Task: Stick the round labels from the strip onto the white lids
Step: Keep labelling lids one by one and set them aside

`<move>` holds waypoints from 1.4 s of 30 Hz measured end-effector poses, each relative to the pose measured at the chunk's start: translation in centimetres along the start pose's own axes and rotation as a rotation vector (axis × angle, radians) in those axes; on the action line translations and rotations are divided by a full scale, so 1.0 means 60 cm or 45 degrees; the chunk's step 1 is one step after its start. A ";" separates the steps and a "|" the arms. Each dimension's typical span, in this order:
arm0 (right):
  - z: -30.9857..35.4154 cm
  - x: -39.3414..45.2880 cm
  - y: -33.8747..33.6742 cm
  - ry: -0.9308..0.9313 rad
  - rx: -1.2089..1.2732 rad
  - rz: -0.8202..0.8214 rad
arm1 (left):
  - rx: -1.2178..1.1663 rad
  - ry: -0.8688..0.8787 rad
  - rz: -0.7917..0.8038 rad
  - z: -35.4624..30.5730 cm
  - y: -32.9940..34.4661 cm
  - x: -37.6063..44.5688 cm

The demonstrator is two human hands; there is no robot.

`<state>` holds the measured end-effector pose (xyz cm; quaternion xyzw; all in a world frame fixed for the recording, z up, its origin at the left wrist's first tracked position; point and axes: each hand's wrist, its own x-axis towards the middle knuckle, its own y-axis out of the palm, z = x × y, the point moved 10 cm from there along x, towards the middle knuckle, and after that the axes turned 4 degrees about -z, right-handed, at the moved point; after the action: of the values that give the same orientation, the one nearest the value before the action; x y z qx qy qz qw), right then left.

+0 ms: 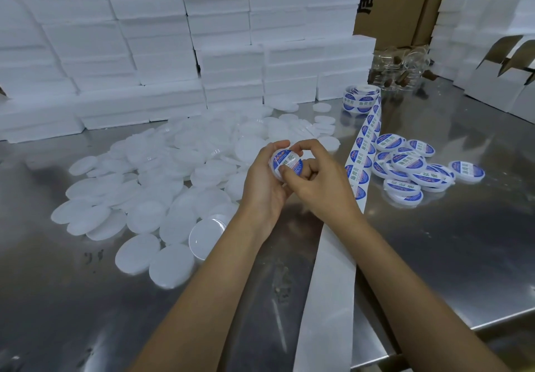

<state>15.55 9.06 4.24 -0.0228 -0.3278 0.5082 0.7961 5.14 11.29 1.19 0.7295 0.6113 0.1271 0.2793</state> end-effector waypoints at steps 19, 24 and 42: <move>0.005 0.001 -0.033 -0.076 -0.468 -0.155 | 0.038 0.031 0.155 -0.001 0.022 -0.009; -0.009 -0.003 -0.033 0.050 -0.640 -0.175 | 0.242 0.097 0.143 0.003 0.023 -0.009; -0.018 -0.006 -0.011 0.101 -0.466 -0.054 | 0.268 0.245 0.060 -0.020 0.010 -0.009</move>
<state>16.56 8.78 3.42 -0.1804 -0.3837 0.4220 0.8013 4.86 11.01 2.58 0.7534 0.6278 0.1382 0.1381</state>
